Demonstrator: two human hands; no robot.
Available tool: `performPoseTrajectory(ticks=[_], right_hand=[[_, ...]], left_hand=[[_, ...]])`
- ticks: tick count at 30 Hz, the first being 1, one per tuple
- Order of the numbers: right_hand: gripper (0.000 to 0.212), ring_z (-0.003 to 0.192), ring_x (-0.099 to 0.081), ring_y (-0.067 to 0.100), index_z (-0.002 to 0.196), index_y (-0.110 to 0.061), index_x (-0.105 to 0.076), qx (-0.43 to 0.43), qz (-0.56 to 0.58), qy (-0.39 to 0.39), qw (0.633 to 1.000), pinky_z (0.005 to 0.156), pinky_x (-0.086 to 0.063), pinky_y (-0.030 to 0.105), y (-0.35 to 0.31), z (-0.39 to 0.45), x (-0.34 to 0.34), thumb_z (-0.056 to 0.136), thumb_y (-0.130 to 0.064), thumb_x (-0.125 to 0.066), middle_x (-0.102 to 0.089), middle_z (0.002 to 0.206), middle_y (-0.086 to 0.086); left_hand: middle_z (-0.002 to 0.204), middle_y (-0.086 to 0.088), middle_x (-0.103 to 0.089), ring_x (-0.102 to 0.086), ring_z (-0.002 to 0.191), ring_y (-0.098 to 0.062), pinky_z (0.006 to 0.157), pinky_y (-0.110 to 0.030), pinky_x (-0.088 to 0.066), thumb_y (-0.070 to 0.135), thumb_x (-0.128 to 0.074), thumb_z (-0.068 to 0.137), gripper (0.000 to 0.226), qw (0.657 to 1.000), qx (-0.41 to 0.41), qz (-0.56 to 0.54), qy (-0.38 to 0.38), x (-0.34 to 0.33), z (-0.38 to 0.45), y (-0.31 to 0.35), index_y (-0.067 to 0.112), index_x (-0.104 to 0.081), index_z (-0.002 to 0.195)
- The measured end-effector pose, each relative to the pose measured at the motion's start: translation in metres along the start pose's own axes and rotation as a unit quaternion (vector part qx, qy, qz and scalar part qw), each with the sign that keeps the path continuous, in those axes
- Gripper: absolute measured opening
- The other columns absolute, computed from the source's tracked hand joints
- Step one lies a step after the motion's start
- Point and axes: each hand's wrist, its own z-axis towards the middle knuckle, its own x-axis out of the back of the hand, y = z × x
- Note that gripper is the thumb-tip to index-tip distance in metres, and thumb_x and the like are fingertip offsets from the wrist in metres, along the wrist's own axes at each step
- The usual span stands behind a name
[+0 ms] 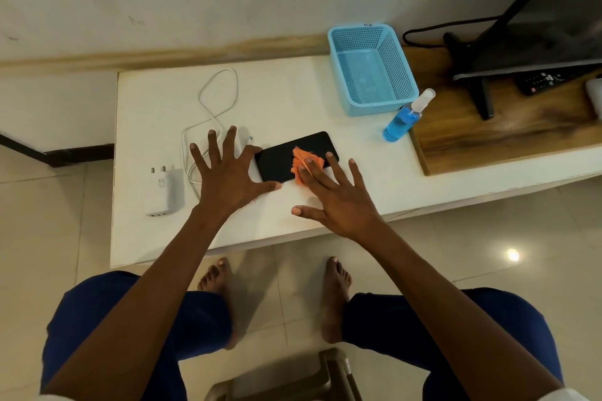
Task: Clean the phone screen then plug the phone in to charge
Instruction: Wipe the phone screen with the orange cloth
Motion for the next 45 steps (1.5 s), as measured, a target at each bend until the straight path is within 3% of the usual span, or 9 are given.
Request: performPoseTrajectory(ticks=[7,14,22,30,34,40,45], right_hand=[[0.085,0.153,0.000,0.032,0.145,-0.040,0.033,-0.081,0.014,0.022,0.996,0.120,-0.006,0.062,0.020,-0.006,0.005,0.076,-0.086,0.013,0.012,0.166,-0.006],[0.093,0.153,0.001,0.033,0.157,-0.032,0.010,-0.088,0.020,0.013,0.996,0.120,-0.009,0.063,0.025,0.015,0.015,0.079,-0.082,0.002,0.012,0.166,-0.005],[0.094,0.153,0.001,0.032,0.158,-0.030,0.002,-0.067,0.038,0.019,0.997,0.120,-0.007,0.063,0.022,0.043,0.026,0.079,-0.082,-0.001,0.007,0.167,-0.007],[0.098,0.153,-0.005,0.033,0.158,-0.025,-0.011,0.025,0.017,0.004,1.000,0.120,-0.009,0.062,-0.014,0.050,0.020,0.081,-0.084,-0.004,-0.008,0.167,0.000],[0.095,0.153,-0.009,0.034,0.157,-0.027,-0.017,0.014,-0.008,0.014,1.000,0.120,-0.008,0.061,-0.009,0.051,0.029,0.082,-0.083,-0.005,-0.014,0.166,-0.002],[0.082,0.153,-0.002,0.032,0.157,-0.034,-0.001,-0.081,-0.001,0.025,0.996,0.119,-0.007,0.062,0.020,0.043,0.033,0.090,-0.078,-0.016,0.003,0.167,-0.008],[0.083,0.153,0.001,0.032,0.157,-0.032,0.004,-0.089,0.003,0.003,0.996,0.120,-0.006,0.062,0.029,0.034,0.034,0.090,-0.077,-0.015,0.009,0.166,-0.008]], left_hand=[[0.165,-0.008,-0.007,0.006,0.150,-0.042,0.111,-0.066,0.015,0.087,-0.058,0.062,0.091,1.000,0.001,0.009,-0.014,0.001,0.002,0.003,0.038,-0.047,0.138],[0.165,-0.008,-0.006,0.008,0.150,-0.041,0.111,-0.066,0.016,0.084,-0.060,0.065,0.090,1.000,0.004,0.003,-0.028,0.003,0.002,0.007,0.036,-0.045,0.139],[0.165,-0.009,-0.007,0.008,0.150,-0.042,0.111,-0.066,0.015,0.087,-0.057,0.063,0.091,1.000,0.002,0.005,-0.017,0.001,0.002,0.008,0.038,-0.046,0.138],[0.165,-0.012,-0.007,0.008,0.150,-0.044,0.112,-0.071,0.011,0.084,-0.054,0.068,0.089,1.000,-0.001,0.003,-0.020,0.001,0.002,0.007,0.033,-0.046,0.141],[0.164,-0.014,-0.014,0.002,0.149,-0.046,0.111,-0.070,0.010,0.087,-0.050,0.066,0.092,1.000,0.001,0.009,0.002,0.002,-0.001,0.008,0.032,-0.049,0.138],[0.164,-0.012,-0.012,0.003,0.150,-0.044,0.111,-0.069,0.010,0.088,-0.057,0.062,0.092,1.000,0.007,0.014,0.000,0.002,0.001,0.010,0.035,-0.050,0.137],[0.164,-0.012,-0.013,0.001,0.150,-0.045,0.111,-0.068,0.011,0.087,-0.058,0.061,0.092,1.000,0.008,0.019,0.006,0.002,0.000,0.008,0.035,-0.050,0.136]])
